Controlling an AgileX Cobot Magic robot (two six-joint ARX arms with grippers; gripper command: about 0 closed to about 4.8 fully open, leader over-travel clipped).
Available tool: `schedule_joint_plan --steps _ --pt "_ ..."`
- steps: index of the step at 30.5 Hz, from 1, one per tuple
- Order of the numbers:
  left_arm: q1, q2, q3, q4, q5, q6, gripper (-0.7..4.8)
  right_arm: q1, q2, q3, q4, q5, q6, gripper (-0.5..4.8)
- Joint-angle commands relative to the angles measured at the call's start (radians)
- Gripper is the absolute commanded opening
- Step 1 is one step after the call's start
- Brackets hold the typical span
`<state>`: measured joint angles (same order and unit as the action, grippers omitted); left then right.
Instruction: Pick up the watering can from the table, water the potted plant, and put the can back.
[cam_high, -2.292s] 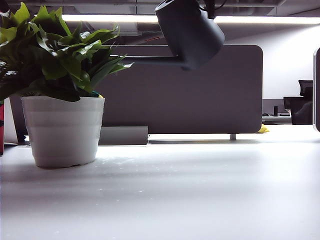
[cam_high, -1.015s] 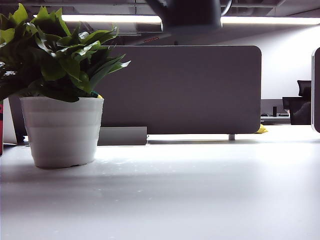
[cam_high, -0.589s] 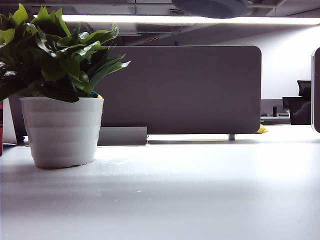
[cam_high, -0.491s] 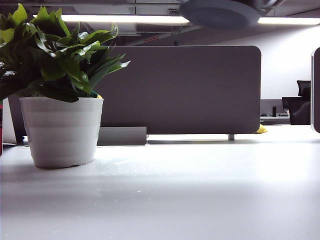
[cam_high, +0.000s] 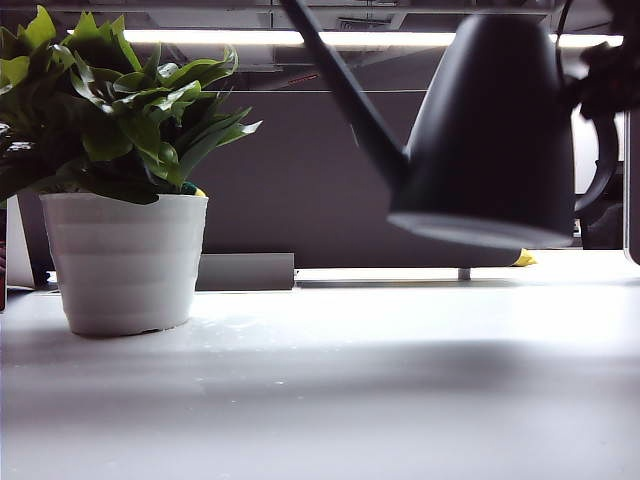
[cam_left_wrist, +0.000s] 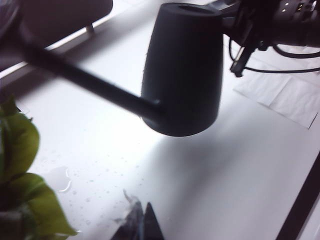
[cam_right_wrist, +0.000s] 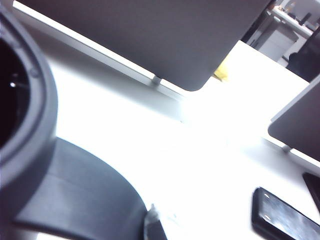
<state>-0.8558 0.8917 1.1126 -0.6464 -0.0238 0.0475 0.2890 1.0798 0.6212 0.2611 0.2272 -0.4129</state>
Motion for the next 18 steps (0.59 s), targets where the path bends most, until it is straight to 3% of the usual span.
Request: schedule_joint_plan --steps 1,5,10,18 --pt "-0.033 0.031 0.006 0.036 -0.008 -0.002 -0.06 -0.017 0.061 -0.002 0.274 -0.029 0.053 -0.01" --pt "-0.034 0.048 0.006 0.042 -0.025 0.008 -0.06 -0.048 0.183 -0.002 0.406 -0.053 0.05 -0.01" --pt "-0.034 0.049 0.006 0.04 -0.028 0.009 -0.06 -0.085 0.325 -0.002 0.567 -0.053 -0.044 -0.01" --pt "-0.034 0.049 0.006 0.024 -0.044 0.031 -0.06 -0.095 0.421 0.001 0.619 -0.054 -0.124 -0.01"
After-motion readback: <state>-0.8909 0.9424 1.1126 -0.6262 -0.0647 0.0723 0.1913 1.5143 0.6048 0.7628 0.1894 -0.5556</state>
